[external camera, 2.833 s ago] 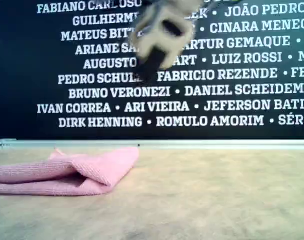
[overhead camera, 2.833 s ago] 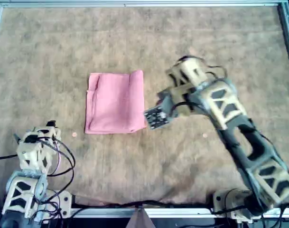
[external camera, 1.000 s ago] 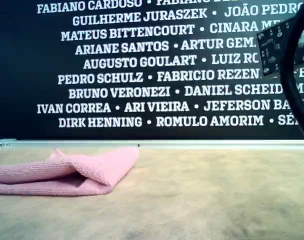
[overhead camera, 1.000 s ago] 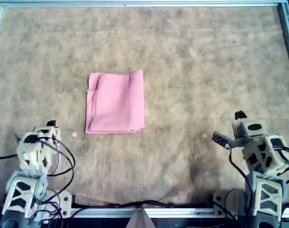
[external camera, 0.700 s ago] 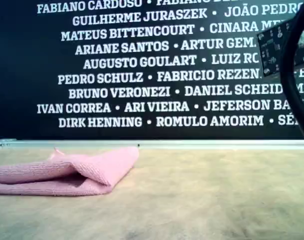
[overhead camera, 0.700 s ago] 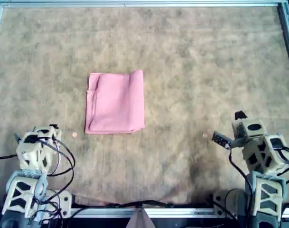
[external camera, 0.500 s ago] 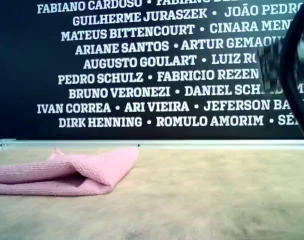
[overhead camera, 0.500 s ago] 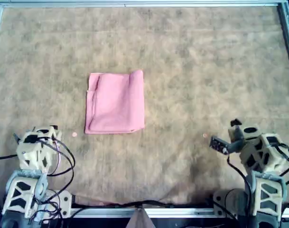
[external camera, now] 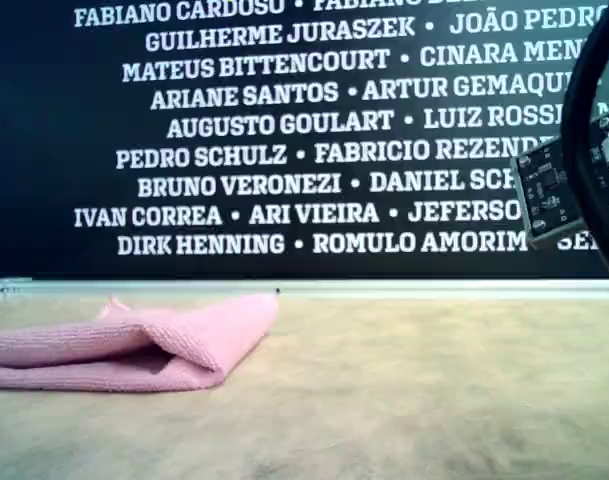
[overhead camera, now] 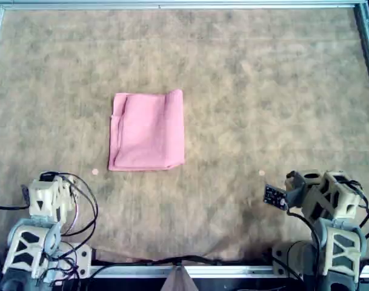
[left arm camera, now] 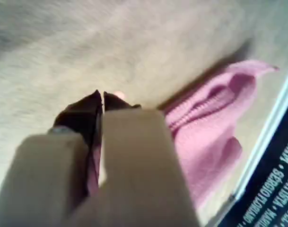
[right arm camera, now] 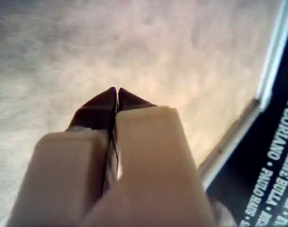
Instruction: Fold a cloth
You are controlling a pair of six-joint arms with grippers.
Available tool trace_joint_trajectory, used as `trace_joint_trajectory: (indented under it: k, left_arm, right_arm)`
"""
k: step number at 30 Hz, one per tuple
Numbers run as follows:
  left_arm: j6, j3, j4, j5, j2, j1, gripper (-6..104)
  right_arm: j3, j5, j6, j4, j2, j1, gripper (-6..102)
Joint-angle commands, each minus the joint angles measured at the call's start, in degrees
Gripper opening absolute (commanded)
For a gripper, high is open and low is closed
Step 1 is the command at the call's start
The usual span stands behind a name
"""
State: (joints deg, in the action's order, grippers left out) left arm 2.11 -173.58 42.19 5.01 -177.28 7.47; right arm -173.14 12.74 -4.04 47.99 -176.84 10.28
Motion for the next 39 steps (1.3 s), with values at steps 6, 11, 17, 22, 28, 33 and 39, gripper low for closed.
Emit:
trace_joint_trajectory:
  k: [6, 11, 17, 22, 28, 33, 39]
  left_arm:
    - [0.09, 1.14, 0.26, -0.53, -0.18, -0.79, -1]
    - [0.09, 1.14, 0.26, -0.53, -0.18, -0.79, -1]
    - [0.09, 1.14, 0.26, -0.53, -0.18, -0.79, -1]
    - [0.09, 1.14, 0.26, -0.53, -0.18, -0.79, -1]
    - [0.09, 1.14, 0.26, -0.53, -0.18, -0.79, -1]
    - [0.09, 1.14, 0.26, -0.53, -0.18, -0.79, -1]
    - [0.18, 1.14, 0.26, -0.53, -0.18, -0.79, -1]
  right_arm:
    - [-0.79, -0.26, -0.09, 1.23, -2.29, -0.09, -2]
    - [-0.79, -0.26, -0.09, 1.23, -2.29, -0.09, -2]
    - [-0.79, -0.26, -0.09, 1.23, -2.29, -0.09, -2]
    - [-0.79, -0.26, -0.09, 1.23, -2.29, -0.09, -2]
    - [-0.79, -0.26, -0.09, 1.23, -2.29, -0.09, -2]
    - [-0.79, -0.26, -0.09, 1.23, -2.29, -0.09, -2]
    - [-0.79, -0.26, -0.09, 1.23, -2.29, -0.09, -2]
